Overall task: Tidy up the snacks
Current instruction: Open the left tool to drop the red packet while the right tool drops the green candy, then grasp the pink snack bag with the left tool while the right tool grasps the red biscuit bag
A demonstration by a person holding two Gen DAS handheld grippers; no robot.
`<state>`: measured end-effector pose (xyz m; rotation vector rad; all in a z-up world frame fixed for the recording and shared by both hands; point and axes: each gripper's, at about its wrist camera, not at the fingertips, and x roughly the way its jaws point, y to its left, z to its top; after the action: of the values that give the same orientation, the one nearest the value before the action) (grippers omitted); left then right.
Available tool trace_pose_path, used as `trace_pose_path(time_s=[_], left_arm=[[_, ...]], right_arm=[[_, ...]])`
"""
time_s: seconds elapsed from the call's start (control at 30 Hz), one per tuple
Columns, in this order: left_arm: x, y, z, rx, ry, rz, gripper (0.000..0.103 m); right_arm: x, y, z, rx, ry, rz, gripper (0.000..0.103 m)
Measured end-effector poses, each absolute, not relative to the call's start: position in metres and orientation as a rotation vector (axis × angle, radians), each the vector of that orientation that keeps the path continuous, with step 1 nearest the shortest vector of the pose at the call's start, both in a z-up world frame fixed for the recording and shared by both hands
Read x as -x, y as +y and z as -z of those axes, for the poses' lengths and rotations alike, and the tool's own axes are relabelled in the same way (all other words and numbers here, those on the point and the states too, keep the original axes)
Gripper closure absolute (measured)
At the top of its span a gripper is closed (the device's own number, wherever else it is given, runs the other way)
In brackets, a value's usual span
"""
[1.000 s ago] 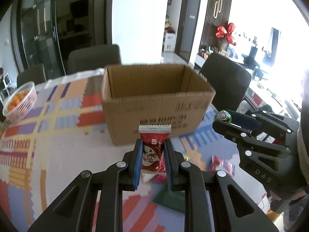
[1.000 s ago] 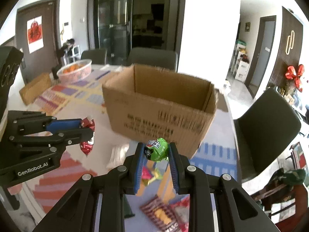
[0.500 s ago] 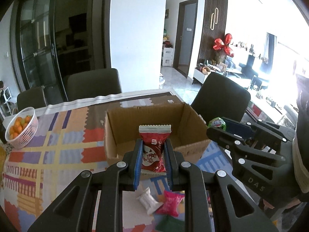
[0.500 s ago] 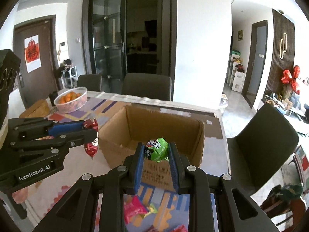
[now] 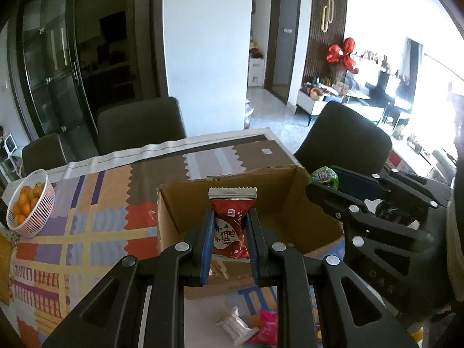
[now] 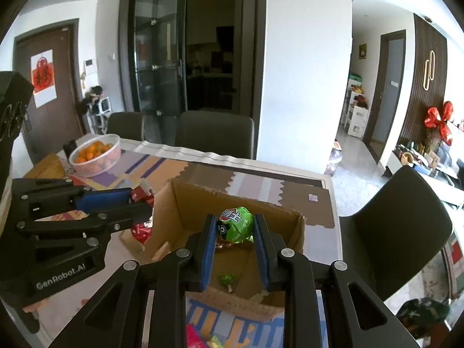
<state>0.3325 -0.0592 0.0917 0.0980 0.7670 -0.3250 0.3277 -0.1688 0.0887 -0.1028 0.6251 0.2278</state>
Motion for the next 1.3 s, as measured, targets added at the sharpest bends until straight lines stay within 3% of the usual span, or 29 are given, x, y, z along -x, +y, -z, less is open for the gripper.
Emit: trace_pose_path(time_s=[0.1, 0.2, 0.27, 0.43, 0.53, 0.93, 1.3], left_arm=[[-0.347, -0.062, -0.085, -0.1, 0.795, 0.311, 0.079], [-0.351, -0.058, -0.082, -0.094, 0.792, 0.259, 0.05], [-0.345, -0.053, -0.081, -0.1, 0.777, 0.239, 0.048], [-0.32, -0.046, -0.081, -0.14, 0.749, 0.215, 0.042], [-0.3, -0.043, -0.083, -0.141, 0.731, 0.228, 0.042], [-0.237, -0.057, -0.086, -0.18, 0.704, 0.332, 0.041], [-0.207, -0.069, -0.054, -0.178, 0.768, 0.374, 0.041]], right_arm=[[-0.34, -0.168, -0.085, 0.119, 0.645, -0.216, 0.077], [-0.348, -0.168, -0.079, 0.137, 0.671, -0.21, 0.07], [-0.349, -0.172, -0.075, 0.138, 0.687, -0.184, 0.053], [-0.334, -0.18, -0.07, 0.135, 0.675, -0.163, 0.052], [-0.317, -0.185, -0.071, 0.13, 0.667, -0.155, 0.046], [-0.255, -0.202, -0.077, 0.147, 0.651, -0.149, 0.042], [-0.22, -0.216, -0.057, 0.179, 0.712, -0.117, 0.039]])
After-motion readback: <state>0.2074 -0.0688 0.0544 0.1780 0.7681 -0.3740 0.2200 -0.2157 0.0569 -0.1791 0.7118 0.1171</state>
